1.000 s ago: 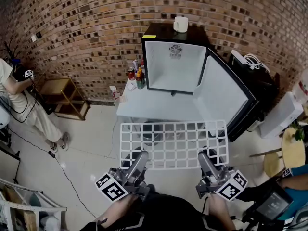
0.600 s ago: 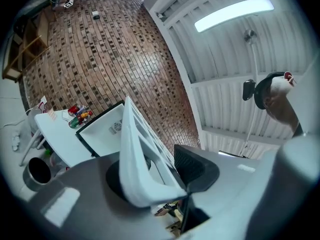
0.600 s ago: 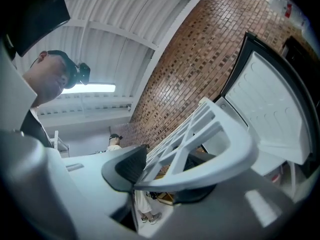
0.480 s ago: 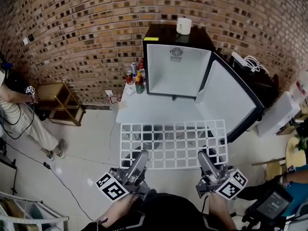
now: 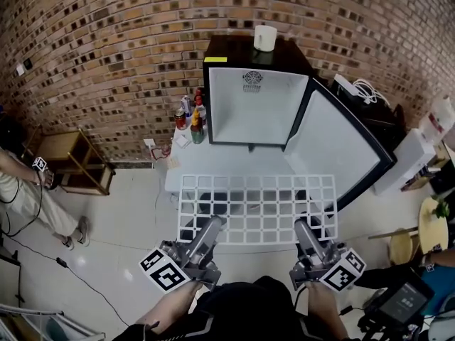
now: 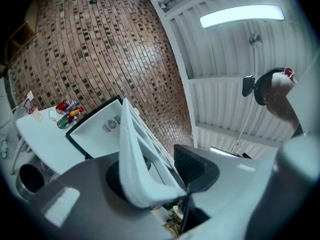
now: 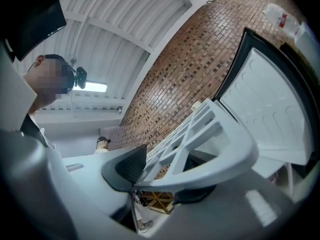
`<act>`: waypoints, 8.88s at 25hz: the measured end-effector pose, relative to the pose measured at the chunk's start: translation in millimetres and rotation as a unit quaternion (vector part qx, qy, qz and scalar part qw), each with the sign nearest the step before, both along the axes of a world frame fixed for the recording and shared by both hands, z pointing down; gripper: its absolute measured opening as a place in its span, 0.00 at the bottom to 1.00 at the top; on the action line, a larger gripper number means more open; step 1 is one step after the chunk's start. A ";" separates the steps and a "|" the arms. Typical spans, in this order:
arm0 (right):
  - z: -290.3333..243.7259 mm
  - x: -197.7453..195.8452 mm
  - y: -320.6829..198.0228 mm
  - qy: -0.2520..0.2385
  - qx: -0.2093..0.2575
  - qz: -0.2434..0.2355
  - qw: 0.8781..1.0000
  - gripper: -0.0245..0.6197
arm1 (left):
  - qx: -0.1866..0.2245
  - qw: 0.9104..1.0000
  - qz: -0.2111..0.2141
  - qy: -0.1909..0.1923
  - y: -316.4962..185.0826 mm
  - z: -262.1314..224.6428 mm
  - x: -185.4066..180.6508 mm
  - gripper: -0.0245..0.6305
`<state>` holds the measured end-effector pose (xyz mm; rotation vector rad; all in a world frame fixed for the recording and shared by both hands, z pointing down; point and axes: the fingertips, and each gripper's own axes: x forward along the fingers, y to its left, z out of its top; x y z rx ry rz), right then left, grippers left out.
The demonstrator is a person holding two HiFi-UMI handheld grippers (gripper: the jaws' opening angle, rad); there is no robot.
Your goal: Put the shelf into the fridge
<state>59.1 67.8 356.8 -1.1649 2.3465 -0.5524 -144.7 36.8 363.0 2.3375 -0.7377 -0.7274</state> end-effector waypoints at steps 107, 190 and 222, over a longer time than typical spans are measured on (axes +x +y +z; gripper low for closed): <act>143.8 78.7 -416.9 -0.028 -0.181 0.059 0.981 0.30 | -0.196 0.979 0.054 -0.014 -420.8 144.5 81.9 0.22; 162.4 100.1 -545.3 -0.018 -0.212 0.190 0.958 0.32 | -0.215 0.959 -0.182 -0.030 -544.9 155.5 93.2 0.18; 164.1 104.0 -587.9 -0.004 -0.204 0.195 0.959 0.34 | -0.191 0.958 -0.195 -0.085 -585.1 156.1 96.7 0.24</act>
